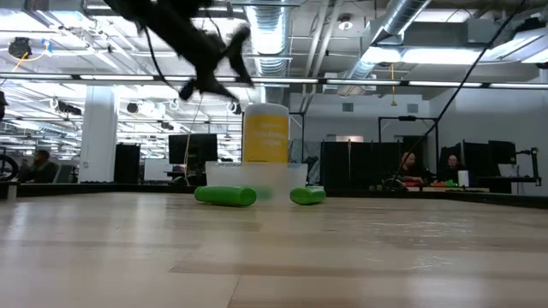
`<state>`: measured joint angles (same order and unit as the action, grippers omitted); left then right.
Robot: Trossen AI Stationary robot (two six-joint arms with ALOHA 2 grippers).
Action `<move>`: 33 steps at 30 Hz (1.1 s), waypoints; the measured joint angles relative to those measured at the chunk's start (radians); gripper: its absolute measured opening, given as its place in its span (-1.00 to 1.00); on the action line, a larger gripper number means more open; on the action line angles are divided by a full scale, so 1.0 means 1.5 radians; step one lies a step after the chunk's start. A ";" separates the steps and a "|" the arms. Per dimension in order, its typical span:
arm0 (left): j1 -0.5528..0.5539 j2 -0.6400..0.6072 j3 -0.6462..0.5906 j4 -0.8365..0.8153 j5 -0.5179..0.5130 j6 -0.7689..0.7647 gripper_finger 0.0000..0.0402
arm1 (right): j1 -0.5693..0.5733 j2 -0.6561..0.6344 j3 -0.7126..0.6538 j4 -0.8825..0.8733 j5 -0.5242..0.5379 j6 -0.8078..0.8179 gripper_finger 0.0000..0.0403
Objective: Pick & Place Travel size toiletries
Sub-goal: Put the top green shampoo into the transparent bin
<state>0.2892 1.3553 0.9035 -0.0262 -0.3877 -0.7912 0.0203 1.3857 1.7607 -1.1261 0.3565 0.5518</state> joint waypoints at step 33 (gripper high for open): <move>-0.258 -0.309 0.000 0.004 -0.052 0.036 0.00 | -0.054 0.303 -0.355 0.432 -0.117 0.497 0.21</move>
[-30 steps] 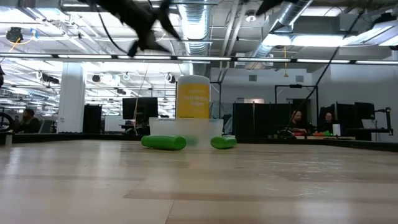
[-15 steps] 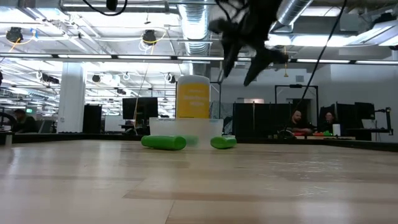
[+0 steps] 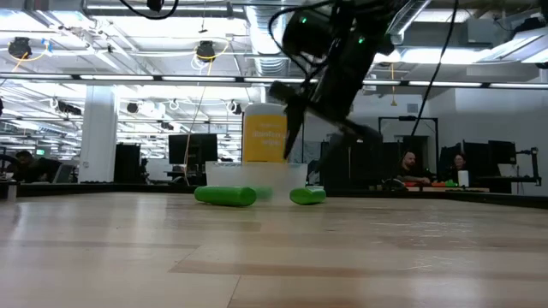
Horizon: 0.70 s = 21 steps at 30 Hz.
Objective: Pick & Place Travel size toiletries
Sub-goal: Put the top green shampoo into the transparent bin
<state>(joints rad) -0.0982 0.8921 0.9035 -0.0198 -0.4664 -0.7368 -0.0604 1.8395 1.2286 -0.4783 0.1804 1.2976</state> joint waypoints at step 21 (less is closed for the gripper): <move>-0.001 0.000 0.000 0.012 0.008 -0.001 0.00 | -0.044 0.066 -0.005 -0.011 0.018 0.108 0.21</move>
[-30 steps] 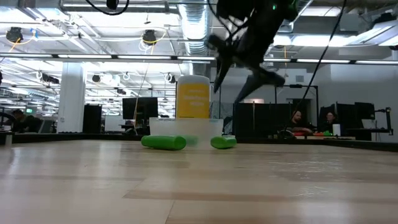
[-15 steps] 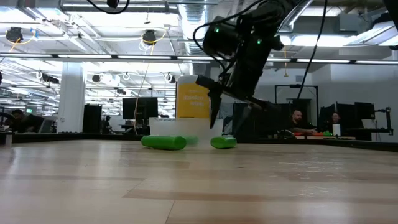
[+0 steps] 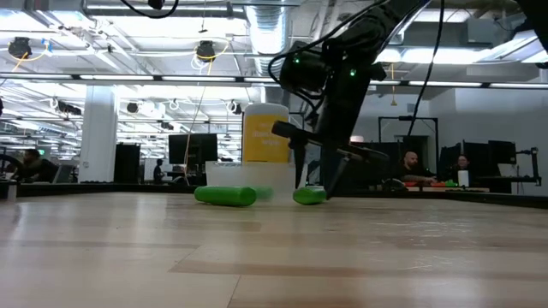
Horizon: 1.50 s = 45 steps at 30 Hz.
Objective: Pick & Place Travel size toiletries
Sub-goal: Put the top green shampoo into the transparent bin
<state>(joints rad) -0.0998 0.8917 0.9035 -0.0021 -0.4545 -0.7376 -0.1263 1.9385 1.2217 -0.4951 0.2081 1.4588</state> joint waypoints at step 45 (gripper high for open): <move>0.000 -0.001 0.000 0.007 0.030 0.000 0.00 | -0.047 0.014 0.010 -0.048 -0.114 -0.214 0.43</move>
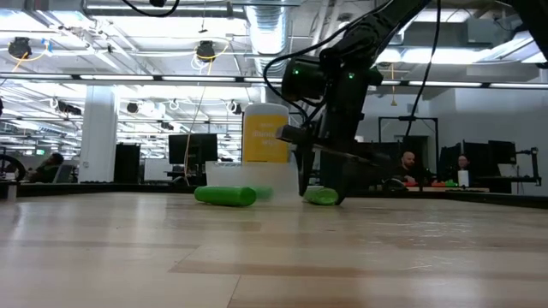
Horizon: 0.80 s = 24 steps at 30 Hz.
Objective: Pick & Place Travel size toiletries
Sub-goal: Put the top green shampoo into the transparent bin
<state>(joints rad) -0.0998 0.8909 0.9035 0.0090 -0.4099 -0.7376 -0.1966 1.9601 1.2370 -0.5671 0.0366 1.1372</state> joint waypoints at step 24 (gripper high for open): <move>0.000 0.000 0.000 0.010 0.000 0.000 0.00 | 0.008 0.007 0.021 -0.058 -0.011 -0.085 -0.07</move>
<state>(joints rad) -0.0998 0.8906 0.9035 0.0242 -0.4102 -0.7380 -0.1853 1.9713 1.2682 -0.6547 0.0203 1.0100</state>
